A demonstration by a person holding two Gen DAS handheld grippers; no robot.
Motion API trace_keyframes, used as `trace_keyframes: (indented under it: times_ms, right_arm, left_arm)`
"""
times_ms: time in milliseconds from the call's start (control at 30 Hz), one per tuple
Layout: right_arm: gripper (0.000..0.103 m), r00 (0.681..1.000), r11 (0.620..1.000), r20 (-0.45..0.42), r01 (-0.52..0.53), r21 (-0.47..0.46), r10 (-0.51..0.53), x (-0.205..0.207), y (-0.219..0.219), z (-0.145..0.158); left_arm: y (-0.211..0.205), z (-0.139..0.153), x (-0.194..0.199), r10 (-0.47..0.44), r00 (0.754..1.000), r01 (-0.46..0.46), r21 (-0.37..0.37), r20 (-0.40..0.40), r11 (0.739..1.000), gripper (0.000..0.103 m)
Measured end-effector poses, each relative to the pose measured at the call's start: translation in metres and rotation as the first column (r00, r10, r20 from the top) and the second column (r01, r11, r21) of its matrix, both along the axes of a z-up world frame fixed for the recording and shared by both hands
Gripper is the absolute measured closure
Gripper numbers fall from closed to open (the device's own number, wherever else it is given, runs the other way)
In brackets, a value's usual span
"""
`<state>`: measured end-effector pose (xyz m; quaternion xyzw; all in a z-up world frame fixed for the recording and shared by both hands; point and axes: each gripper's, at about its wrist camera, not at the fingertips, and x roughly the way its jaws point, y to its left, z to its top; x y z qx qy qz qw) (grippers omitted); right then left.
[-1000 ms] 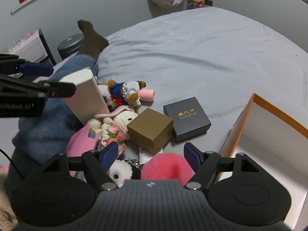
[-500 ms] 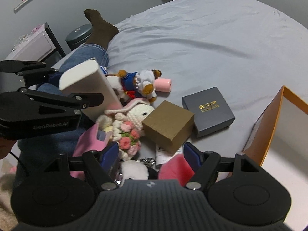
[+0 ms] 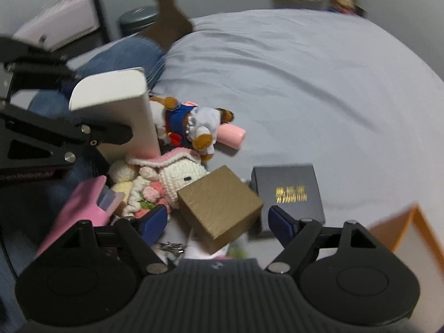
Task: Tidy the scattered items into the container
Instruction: 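Grasp the white rectangular box with the left tool while the right tool grasps the brown cube box, then carry the white box and brown cube into the shoebox with both tools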
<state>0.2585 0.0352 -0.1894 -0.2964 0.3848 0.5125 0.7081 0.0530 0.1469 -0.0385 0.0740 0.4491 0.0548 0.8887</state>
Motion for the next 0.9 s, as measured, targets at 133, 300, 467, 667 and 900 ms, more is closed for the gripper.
trace_keyframes:
  times_ms: [133,300,467,667,900]
  right_arm:
    - [0.021,0.987,0.989,0.062,-0.143,-0.038,0.146,0.005,0.013,-0.004]
    - [0.021,0.955,0.959,0.102,-0.270,-0.084,0.278,0.006,0.026,-0.015]
    - [0.023,0.948,0.947,0.078,-0.297,-0.123,0.308,0.008,0.036,-0.031]
    - [0.032,0.963,0.957,0.061,-0.253,-0.139,0.263,0.006,0.038,-0.036]
    - [0.034,0.983,0.985,0.052,-0.172,-0.030,0.174,-0.008,0.016,-0.015]
  left_arm:
    - [-0.004,-0.008,0.001,-0.023,1.000,0.023,0.029,-0.008,0.999,0.064]
    - [-0.002,-0.019,0.001,-0.016,0.999,0.017,0.031,-0.028,0.999,0.064]
    - [0.001,-0.017,-0.002,-0.006,1.000,0.006,0.009,-0.011,1.000,0.066]
    - [0.000,-0.009,-0.007,-0.004,1.000,0.004,0.001,-0.001,1.000,0.067]
    - [0.002,0.010,-0.010,0.027,1.000,-0.027,-0.017,0.016,0.999,0.069]
